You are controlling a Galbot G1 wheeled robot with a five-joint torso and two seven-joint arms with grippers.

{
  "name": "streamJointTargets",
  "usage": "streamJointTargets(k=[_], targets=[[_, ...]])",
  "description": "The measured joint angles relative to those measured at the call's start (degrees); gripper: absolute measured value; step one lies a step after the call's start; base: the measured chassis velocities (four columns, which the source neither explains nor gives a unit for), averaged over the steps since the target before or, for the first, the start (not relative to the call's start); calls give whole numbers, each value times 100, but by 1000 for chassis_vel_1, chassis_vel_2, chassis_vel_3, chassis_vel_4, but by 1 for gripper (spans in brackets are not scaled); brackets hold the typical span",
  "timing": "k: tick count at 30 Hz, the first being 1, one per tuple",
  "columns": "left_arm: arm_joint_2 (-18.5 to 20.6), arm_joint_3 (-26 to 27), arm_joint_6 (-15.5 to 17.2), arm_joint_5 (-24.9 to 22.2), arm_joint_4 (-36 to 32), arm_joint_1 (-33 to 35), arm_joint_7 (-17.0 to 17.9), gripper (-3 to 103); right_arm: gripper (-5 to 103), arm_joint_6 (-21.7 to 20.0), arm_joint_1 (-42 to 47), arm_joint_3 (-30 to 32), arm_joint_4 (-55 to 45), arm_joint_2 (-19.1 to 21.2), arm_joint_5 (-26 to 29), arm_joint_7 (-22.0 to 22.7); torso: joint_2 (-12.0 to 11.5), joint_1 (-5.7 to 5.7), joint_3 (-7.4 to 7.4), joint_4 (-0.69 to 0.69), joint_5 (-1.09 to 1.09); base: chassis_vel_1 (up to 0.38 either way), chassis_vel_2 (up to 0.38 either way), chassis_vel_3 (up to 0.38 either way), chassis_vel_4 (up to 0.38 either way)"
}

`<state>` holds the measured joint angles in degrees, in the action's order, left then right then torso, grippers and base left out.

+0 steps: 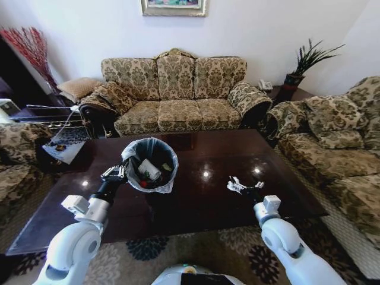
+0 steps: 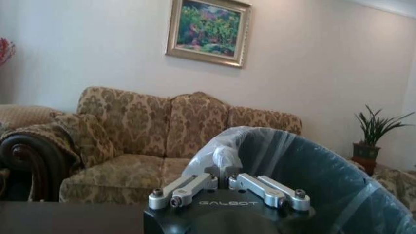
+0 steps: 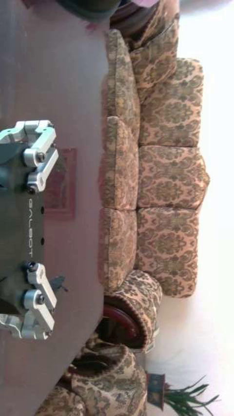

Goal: Move to the front of the table and place the trash on the table into the trash bin.

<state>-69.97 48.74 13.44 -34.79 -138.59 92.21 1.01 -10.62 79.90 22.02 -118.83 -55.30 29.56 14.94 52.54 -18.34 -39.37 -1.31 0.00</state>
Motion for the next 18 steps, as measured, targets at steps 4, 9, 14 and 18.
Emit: streamJointTargets(k=[4, 9, 14, 18], targets=[[-7, 35, -23, 4, -33, 86, -19, 3, 100, 18, -237, -200, 255, 0, 73, -25, 0, 0, 0, 4, 5, -80, -96, 65, 68], [-5, 38, -115, 98, -33, 114, -29, 3, 100, 20, -779, -745, 812, -40, 249, -27, 0, -2, 0, -1, -8, 3, 16, -6, -3], [-8, -18, -122, 141, -45, 101, -11, 3, 100, 124, -1492, -1380, 1725, -110, 231, -85, -1, -3, -2, 0, -2, 41, 45, -11, -9], [-29, -39, -125, 190, -40, 91, -21, 3, 100, 133, -1815, -1542, 2197, -240, 269, 3, -1, -2, -1, 4, 1, 0, 0, 0, 0]])
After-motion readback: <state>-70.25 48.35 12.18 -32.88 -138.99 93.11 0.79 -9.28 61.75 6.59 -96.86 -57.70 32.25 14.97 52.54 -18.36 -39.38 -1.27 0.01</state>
